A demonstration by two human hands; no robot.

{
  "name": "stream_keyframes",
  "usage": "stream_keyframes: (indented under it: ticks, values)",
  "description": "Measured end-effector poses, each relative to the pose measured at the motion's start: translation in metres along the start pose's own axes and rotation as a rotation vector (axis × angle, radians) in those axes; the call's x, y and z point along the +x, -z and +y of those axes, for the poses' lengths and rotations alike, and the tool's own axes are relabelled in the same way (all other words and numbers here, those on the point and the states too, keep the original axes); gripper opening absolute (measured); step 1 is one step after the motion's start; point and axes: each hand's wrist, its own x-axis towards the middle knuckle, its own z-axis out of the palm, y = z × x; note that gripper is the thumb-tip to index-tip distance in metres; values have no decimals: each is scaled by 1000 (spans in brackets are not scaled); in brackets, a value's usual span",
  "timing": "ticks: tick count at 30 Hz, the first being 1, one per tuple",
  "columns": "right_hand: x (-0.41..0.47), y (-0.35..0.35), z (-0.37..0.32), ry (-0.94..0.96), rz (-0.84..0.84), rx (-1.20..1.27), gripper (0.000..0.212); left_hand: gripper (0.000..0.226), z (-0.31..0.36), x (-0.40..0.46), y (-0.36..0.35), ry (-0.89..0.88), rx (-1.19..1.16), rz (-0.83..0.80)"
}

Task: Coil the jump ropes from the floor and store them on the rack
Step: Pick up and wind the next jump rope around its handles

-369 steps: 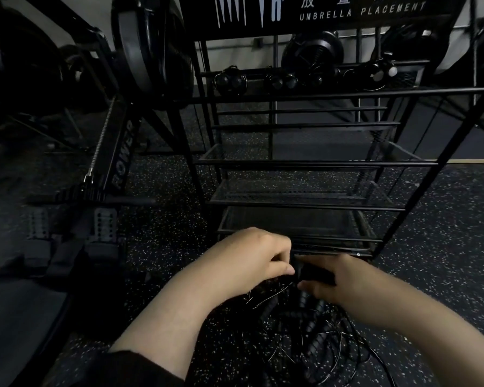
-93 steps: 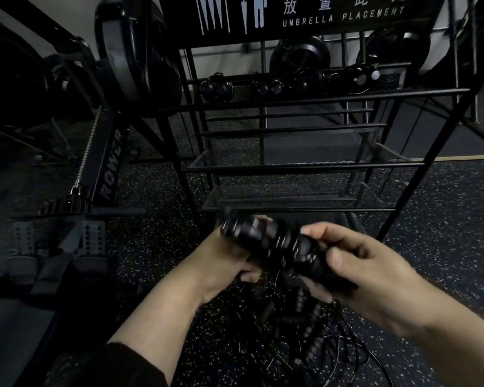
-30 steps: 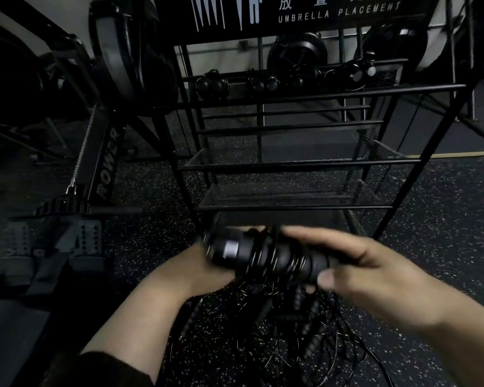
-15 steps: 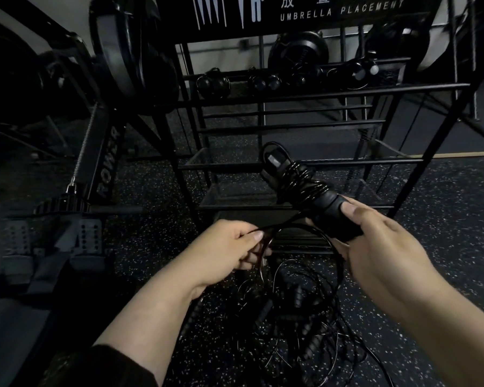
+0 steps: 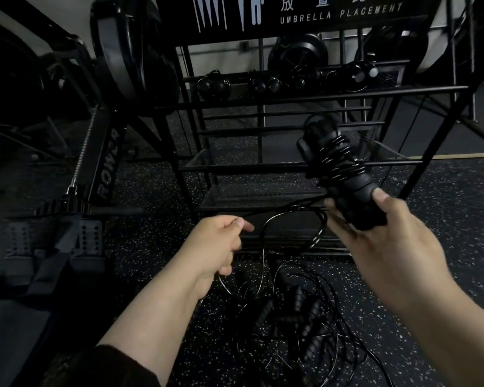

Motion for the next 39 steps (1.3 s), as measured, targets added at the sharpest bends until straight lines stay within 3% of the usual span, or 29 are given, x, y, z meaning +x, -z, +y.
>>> stream_keyframes:
  ticks: [8,20,23,26,29,33,35,37,39]
  values:
    - [2,4,-13,174,65,76,25,27,-14,13,11,269,-338,207]
    - [8,9,-26,276,88,135,26,28,-27,21,18,339,-495,438]
    - [7,9,-25,250,79,100,27,27,-24,20,17,322,-512,382]
    - [6,9,-19,178,38,46,30,27,-17,16,10,249,-332,208]
    - [5,7,-12,127,-16,2,35,50,-8,6,-6,214,-183,57]
    - [7,7,-6,64,-49,25,40,47,-6,5,-13,64,98,116]
    - [8,8,-4,41,-66,53,44,61,-5,5,-14,-11,190,116]
    - [7,8,-1,27,-77,75,55,58,0,2,-18,-80,167,71]
    - [5,6,3,20,-87,55,56,51,0,-1,-23,-53,-7,-24]
